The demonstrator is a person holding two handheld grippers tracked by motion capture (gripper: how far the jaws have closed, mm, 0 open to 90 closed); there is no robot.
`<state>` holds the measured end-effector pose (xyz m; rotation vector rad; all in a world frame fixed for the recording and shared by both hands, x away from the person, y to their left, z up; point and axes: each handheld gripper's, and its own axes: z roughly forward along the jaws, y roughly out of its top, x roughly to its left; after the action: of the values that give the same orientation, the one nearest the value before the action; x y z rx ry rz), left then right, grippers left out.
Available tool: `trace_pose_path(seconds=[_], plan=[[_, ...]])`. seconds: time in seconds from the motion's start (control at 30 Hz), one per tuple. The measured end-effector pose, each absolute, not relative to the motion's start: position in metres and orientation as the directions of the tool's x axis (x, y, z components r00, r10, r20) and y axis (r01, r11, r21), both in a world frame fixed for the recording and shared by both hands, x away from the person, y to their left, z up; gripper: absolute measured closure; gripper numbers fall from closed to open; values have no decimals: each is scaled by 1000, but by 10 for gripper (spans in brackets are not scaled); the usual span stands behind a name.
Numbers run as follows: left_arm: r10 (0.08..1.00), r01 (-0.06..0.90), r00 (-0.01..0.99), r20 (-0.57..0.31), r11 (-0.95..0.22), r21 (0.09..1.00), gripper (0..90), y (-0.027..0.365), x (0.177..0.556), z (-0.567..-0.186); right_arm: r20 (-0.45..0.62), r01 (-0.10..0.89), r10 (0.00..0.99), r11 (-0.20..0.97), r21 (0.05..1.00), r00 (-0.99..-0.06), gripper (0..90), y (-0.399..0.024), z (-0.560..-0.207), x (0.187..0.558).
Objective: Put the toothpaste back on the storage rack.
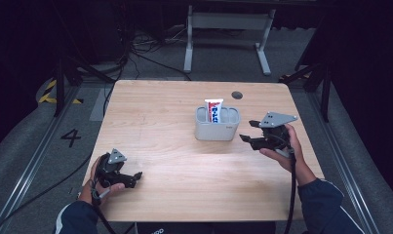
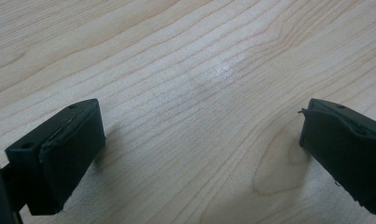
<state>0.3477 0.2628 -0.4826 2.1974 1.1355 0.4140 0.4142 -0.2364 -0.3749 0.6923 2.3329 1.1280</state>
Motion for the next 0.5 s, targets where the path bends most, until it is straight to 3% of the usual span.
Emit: trace_pose_path(seconds=[0.5], plan=[[814, 619, 581, -6, -437, 653, 5, 263, 348, -483, -232, 284, 635, 602, 746, -737, 316, -270, -405, 386]])
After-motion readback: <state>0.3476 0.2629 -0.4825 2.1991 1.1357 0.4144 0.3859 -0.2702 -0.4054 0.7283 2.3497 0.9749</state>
